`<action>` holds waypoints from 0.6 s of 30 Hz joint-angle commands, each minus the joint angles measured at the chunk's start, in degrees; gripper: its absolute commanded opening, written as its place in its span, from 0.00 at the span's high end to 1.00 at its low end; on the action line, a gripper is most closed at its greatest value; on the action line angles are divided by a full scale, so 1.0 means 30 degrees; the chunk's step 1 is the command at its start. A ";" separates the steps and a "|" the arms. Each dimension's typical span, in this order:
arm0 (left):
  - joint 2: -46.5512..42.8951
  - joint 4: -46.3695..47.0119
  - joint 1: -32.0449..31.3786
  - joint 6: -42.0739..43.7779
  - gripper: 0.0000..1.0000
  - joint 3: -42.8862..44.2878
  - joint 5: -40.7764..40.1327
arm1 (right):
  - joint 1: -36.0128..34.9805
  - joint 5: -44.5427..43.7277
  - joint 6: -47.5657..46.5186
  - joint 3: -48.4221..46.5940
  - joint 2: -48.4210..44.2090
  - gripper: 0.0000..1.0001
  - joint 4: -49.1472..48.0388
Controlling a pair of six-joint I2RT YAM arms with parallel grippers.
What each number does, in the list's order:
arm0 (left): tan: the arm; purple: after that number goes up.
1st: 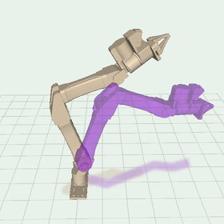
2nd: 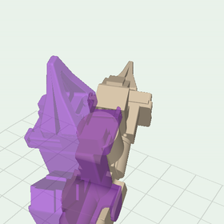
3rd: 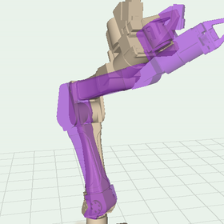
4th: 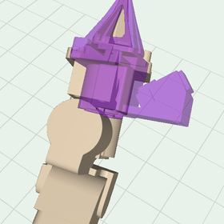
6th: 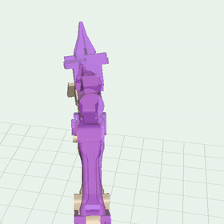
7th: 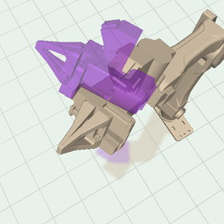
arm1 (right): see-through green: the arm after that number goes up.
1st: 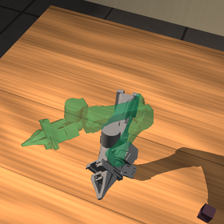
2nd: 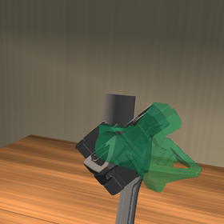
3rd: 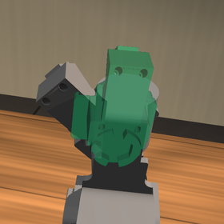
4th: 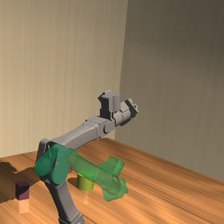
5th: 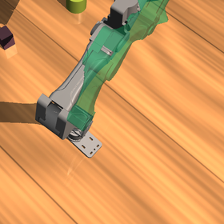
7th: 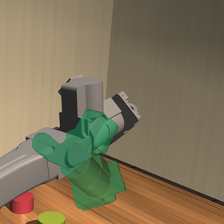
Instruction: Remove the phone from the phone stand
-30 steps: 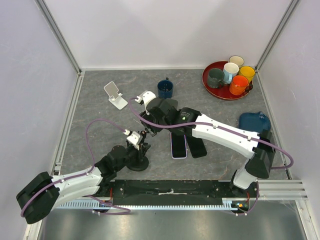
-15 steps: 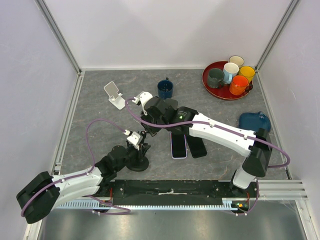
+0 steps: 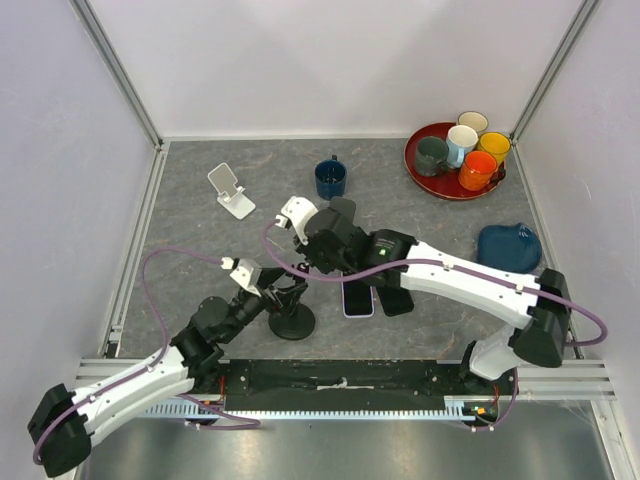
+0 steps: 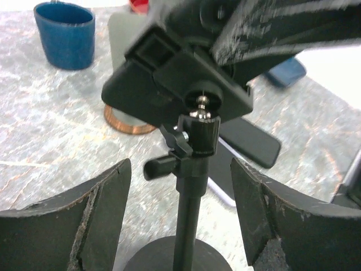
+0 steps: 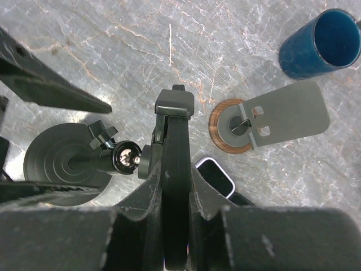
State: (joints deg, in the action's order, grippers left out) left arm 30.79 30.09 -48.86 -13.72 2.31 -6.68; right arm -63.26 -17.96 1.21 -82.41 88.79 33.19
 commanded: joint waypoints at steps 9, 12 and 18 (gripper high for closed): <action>-0.5165 -0.6625 0.0057 -0.4656 0.21 0.3154 -0.1348 | -0.1468 0.0389 -0.4679 0.3415 -0.4167 1.00 -0.4322; -0.3675 -0.8057 0.0057 -0.5270 0.21 0.4647 -0.1348 | -0.2026 0.0389 -0.5323 0.3942 -0.4548 1.00 -0.4908; -0.0801 -1.1022 0.0815 -0.5652 0.23 0.7784 0.1078 | -0.2817 0.0331 -0.5912 0.4852 -0.5047 1.00 -0.5671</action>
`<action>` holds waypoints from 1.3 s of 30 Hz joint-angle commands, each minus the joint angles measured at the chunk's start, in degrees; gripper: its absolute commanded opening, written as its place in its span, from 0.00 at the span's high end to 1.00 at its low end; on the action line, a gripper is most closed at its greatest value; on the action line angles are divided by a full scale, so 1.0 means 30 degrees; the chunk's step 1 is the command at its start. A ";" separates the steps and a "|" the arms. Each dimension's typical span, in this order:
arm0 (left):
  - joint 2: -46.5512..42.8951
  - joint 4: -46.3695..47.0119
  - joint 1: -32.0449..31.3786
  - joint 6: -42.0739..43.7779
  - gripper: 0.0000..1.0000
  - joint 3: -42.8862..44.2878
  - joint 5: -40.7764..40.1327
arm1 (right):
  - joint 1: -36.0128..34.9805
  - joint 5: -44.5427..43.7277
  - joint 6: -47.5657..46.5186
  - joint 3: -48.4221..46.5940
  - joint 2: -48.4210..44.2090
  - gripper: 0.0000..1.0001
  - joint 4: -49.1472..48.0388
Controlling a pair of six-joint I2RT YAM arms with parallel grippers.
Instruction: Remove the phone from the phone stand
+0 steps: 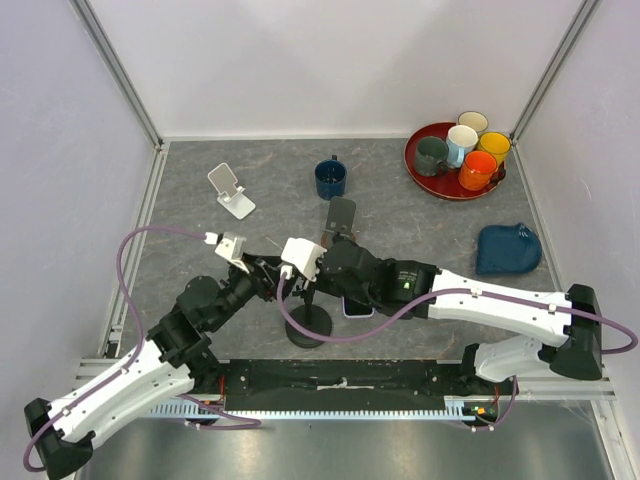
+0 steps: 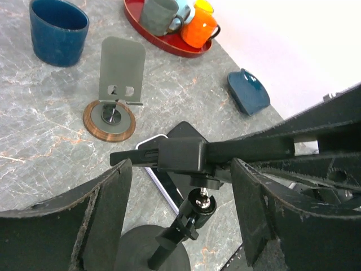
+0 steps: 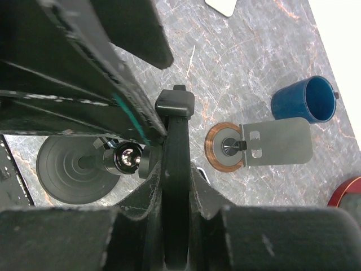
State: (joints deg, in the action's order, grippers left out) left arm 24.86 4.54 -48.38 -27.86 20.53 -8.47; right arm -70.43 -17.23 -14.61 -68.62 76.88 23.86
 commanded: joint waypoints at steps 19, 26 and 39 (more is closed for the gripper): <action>0.2492 -0.3825 0.2709 -0.7938 0.25 0.3582 0.2735 | -0.2478 -0.2106 -0.1311 0.0754 -0.0492 1.00 -0.3411; 0.2934 -0.4441 0.2709 -0.9229 0.33 0.3468 0.3467 | -0.2830 -0.3541 -0.1399 0.0696 -0.0110 1.00 -0.3411; 0.2053 -0.4939 0.2680 -1.0811 0.42 0.2706 0.3992 | -0.3328 -0.4566 -0.1984 0.0783 0.0241 1.00 -0.3792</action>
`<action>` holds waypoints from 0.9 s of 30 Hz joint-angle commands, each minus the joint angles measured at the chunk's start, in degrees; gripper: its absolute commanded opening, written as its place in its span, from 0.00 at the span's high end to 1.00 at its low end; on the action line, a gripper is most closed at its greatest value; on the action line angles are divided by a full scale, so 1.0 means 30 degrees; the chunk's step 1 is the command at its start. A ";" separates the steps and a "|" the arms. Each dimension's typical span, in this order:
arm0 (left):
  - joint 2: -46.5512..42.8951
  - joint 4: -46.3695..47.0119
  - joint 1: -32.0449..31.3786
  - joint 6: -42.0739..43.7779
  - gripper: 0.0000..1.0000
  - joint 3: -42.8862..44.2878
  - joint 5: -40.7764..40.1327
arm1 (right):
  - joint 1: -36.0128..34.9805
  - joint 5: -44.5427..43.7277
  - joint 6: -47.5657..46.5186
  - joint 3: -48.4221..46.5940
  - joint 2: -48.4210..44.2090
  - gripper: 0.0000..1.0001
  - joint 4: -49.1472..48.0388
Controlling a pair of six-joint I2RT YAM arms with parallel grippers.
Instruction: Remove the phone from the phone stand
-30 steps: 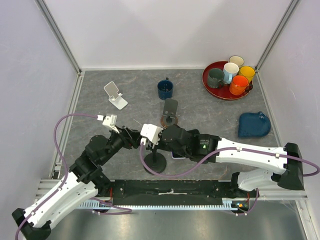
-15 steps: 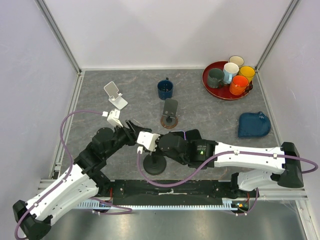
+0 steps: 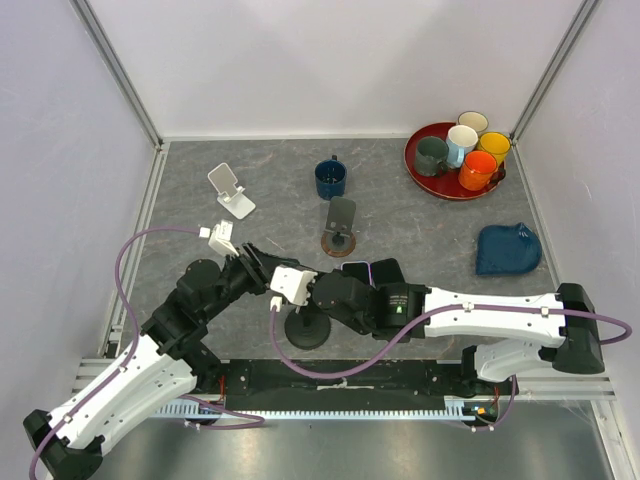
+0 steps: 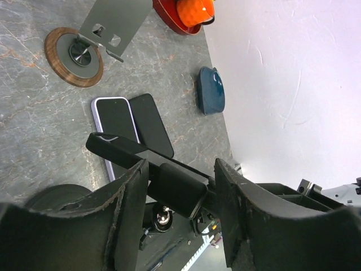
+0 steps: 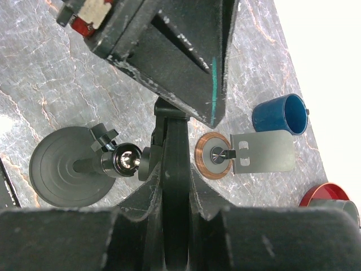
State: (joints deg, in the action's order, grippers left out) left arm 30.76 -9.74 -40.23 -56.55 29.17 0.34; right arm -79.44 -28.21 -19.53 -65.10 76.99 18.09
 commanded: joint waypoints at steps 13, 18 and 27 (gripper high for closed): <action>0.0088 -0.6684 -0.0038 -0.1802 0.33 0.1234 -0.1167 | -0.1702 -0.3955 -0.1575 -0.0799 0.1231 1.00 -0.2015; 0.0175 -0.7008 -0.0038 -0.3061 0.35 0.1205 -0.0993 | -0.1908 -0.4162 -0.1635 -0.0712 0.1348 1.00 -0.2396; -0.0234 -0.6570 -0.0009 -0.5257 0.47 0.1264 0.0611 | -0.2202 -0.5918 -0.1810 -0.0478 0.1407 1.00 -0.2776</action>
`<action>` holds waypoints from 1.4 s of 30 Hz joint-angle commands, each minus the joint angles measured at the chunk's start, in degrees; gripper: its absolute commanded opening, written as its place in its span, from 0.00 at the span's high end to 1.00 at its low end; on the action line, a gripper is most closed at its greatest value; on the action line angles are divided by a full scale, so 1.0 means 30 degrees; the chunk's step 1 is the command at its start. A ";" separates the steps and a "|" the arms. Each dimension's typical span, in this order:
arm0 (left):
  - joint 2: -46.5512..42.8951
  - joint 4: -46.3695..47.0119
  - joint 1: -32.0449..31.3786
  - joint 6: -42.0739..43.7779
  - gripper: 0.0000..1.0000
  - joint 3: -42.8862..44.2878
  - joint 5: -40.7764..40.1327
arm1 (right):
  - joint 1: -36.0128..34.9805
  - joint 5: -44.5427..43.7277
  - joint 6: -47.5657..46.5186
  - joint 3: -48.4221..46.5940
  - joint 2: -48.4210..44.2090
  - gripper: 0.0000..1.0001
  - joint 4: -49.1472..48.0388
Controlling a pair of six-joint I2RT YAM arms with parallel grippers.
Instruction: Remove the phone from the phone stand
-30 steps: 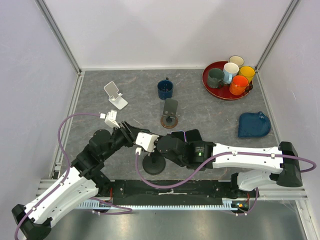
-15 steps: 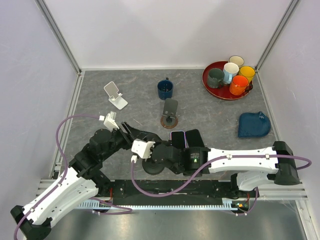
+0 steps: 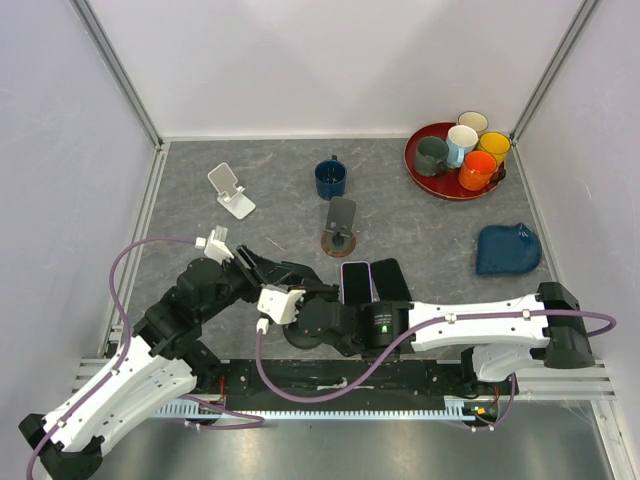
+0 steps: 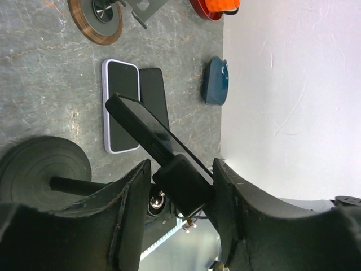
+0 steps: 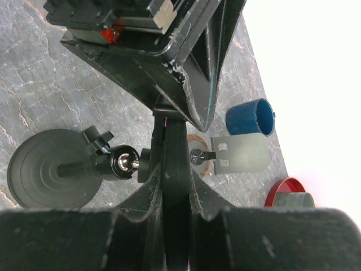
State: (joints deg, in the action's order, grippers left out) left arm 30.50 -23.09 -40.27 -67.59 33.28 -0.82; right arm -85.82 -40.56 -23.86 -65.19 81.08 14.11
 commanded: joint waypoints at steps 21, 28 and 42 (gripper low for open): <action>-0.4248 -0.1296 -0.0023 -0.6942 0.91 -0.4090 0.0744 | -0.0162 -0.6665 0.5137 0.0810 -0.0219 1.00 -0.4408; -0.4892 -0.1414 -0.0023 -0.7116 0.98 -0.4528 0.0479 | -0.0308 -0.6989 0.6662 0.0958 -0.0366 1.00 -0.4557; -0.7881 -0.0828 -0.0023 -0.8115 0.94 -0.5790 -0.2010 | -0.0368 -0.6697 0.7308 0.0430 -0.0043 1.00 -0.5465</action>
State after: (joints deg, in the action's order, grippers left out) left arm 8.21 -27.31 -40.27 -90.15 15.99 -2.90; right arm -86.67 -58.11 -3.33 -61.32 82.26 5.98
